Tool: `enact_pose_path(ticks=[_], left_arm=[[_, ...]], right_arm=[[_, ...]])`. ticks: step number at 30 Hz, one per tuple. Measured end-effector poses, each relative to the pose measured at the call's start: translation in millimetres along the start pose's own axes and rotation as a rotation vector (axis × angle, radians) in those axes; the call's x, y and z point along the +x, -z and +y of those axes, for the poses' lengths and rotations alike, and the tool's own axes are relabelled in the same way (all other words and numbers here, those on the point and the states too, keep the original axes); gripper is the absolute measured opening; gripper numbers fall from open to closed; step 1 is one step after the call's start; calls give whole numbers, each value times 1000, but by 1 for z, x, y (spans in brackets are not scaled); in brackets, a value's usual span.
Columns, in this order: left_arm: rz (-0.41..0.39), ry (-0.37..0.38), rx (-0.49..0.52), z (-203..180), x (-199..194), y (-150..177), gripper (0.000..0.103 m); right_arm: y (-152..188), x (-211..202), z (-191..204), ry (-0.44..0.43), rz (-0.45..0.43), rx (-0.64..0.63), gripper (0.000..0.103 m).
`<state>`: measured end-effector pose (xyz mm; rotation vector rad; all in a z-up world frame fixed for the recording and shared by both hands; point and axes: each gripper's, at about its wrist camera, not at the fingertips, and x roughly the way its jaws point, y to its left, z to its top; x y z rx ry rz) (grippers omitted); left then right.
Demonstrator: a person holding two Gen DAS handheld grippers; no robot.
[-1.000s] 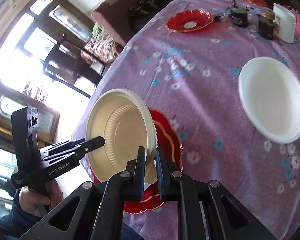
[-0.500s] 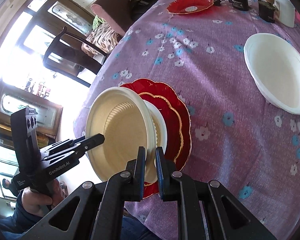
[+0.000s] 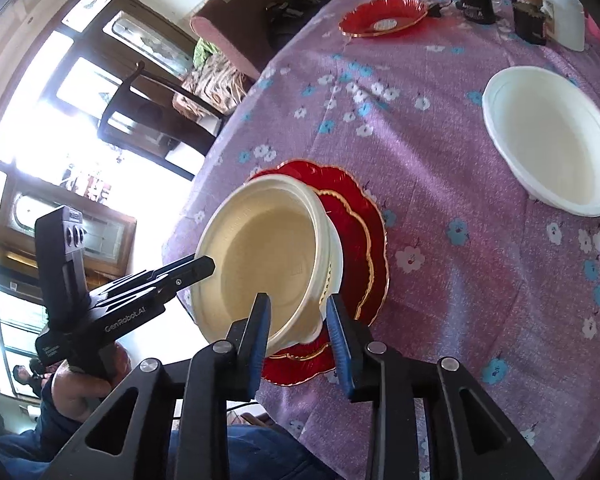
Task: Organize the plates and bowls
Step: 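Lower the beige bowl into the white bowl and open the left gripper, then move the left gripper to the large white bowl and grasp its rim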
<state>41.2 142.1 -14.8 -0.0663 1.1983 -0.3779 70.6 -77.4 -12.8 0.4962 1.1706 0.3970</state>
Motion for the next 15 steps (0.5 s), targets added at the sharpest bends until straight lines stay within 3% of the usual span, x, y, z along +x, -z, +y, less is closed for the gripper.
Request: enact_pose_path(ticks=[8,15], left_arm=[[-44,8,35,-18,-14,-15,34],[-32,62,149,-73,-10,-24,41]], right_arm=[[9,-34,-38,-4,-87,119,32],[28,-59,-84,8,-143,259,32]])
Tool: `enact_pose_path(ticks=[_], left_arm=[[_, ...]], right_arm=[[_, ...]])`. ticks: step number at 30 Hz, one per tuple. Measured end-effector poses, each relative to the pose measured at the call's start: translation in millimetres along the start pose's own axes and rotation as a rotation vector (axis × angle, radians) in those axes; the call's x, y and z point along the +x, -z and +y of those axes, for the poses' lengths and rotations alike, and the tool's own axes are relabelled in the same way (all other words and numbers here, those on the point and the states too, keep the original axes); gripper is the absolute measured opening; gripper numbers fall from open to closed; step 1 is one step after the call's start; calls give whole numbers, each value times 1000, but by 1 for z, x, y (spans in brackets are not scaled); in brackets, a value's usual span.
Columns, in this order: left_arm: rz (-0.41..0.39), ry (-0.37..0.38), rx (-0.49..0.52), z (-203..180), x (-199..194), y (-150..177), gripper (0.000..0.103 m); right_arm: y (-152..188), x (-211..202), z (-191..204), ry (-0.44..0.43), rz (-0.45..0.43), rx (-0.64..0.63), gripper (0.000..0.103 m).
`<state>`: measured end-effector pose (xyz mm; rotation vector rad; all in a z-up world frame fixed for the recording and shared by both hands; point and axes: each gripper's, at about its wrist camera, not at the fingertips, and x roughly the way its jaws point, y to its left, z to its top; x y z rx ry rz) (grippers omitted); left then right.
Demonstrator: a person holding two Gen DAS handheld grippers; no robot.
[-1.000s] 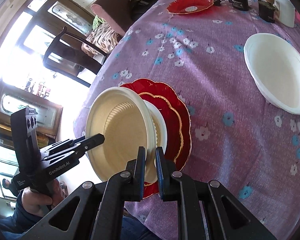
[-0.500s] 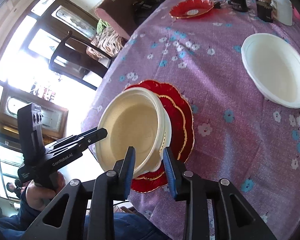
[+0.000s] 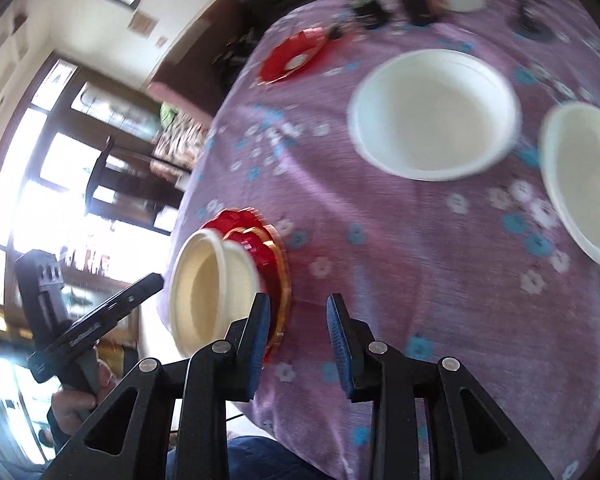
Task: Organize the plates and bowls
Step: 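Move the left gripper to the large white bowl and grasp its rim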
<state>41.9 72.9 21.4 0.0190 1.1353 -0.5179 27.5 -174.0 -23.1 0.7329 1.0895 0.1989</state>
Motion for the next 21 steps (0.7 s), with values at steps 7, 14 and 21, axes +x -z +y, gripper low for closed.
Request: enact_pose_path(ticks=[7,14,21], left_arm=[[68,68,114,-64,25,-20,42],[127,100,190,-114,50,-33,43],[161,77,202,-141,78,-53,43]], right_arm=[[1,-32,-44,5,-79,111,32],[0,-71,-93,9,-166,218,32],[-7,-93,-120,18,-204,256,32]])
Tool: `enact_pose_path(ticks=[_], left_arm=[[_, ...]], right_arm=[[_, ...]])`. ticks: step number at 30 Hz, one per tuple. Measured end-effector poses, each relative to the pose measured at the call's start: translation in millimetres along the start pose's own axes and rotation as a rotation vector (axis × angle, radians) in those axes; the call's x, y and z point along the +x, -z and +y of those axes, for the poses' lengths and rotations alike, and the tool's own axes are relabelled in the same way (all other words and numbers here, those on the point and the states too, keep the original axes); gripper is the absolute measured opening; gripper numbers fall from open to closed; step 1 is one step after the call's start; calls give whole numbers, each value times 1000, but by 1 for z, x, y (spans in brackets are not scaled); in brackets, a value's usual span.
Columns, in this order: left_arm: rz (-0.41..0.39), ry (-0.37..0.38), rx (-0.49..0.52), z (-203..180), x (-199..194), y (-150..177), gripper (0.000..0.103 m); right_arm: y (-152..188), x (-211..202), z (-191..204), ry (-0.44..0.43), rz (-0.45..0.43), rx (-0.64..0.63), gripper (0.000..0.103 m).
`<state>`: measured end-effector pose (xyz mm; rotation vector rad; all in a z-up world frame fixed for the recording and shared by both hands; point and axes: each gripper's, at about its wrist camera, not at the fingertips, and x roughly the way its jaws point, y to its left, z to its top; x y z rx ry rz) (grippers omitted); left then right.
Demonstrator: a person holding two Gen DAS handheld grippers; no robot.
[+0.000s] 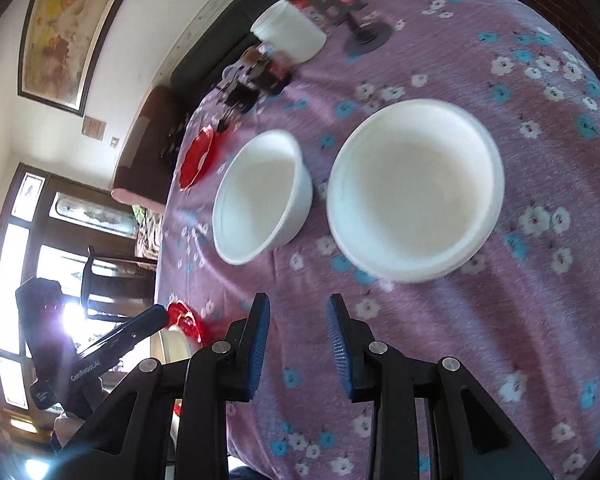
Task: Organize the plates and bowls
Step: 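Move the left gripper to the large white bowl and grasp its rim, then lift the large white bowl and carry it over the stack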
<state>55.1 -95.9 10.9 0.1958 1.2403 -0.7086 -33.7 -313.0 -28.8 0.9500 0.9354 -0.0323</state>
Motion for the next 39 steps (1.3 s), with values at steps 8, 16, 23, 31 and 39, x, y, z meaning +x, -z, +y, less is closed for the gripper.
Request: enact_pose_path(ticks=[8,16,23,31,39], left_arm=[[0,-72,-113,17,33,-48,43],[27,-53,-157,29,56,-63,43],[48,-51,-167,35,71,-68,43],[64,-57,-154,37,88,-73,43],[80,-45,-115,33,100,-73,17]], right_arm=[[-51,11,28,54,-18,-97,32],[-90,49,34,128,18,-107,32],[-98,65,31,149,41,-105,32],[-104,84,31,165,62,-117,32],[-99,96,36,168,63,-128,17]])
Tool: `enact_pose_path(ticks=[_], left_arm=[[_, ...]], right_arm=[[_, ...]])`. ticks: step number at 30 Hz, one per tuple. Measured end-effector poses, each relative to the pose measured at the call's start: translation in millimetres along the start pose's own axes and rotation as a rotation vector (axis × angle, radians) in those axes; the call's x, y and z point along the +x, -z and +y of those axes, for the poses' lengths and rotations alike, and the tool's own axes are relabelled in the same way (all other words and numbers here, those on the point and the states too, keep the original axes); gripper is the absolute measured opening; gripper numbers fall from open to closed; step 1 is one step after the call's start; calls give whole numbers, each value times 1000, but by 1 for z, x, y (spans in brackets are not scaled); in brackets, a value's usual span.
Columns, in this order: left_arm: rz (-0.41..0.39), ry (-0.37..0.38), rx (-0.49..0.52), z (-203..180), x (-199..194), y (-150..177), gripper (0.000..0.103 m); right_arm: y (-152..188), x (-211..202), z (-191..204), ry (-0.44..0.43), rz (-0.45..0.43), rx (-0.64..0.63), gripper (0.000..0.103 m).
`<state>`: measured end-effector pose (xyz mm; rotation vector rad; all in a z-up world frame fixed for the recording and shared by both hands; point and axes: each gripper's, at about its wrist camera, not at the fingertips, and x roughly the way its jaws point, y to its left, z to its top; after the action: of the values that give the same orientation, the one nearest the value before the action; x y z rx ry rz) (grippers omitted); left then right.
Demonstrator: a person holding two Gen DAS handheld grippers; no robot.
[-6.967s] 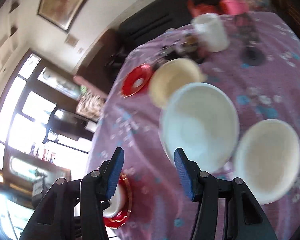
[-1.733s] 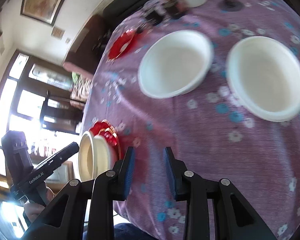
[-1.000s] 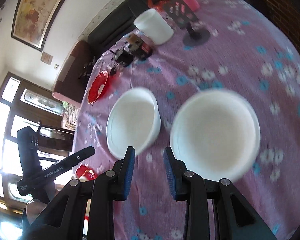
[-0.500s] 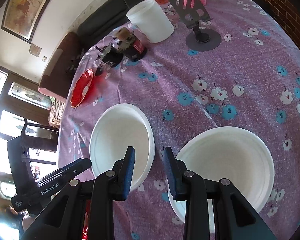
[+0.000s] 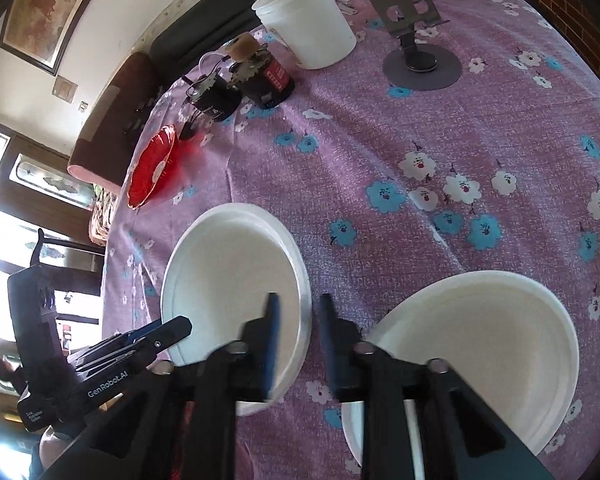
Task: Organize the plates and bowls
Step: 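Lift the large white bowl and carry it over the stack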
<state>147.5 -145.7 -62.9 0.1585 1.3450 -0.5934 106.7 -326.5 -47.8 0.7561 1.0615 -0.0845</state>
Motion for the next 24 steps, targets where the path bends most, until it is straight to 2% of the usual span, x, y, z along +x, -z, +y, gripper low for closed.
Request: enact_pose_path(ticks=[11,24], left_arm=[[-70,-11,59,-14,-29,13,16],[-123,17,43,-7,-67,42,16]], right_arm=[[13,-28,13,-14,-61,-32,15],[44,-53,31,-60,-77,-69,15]])
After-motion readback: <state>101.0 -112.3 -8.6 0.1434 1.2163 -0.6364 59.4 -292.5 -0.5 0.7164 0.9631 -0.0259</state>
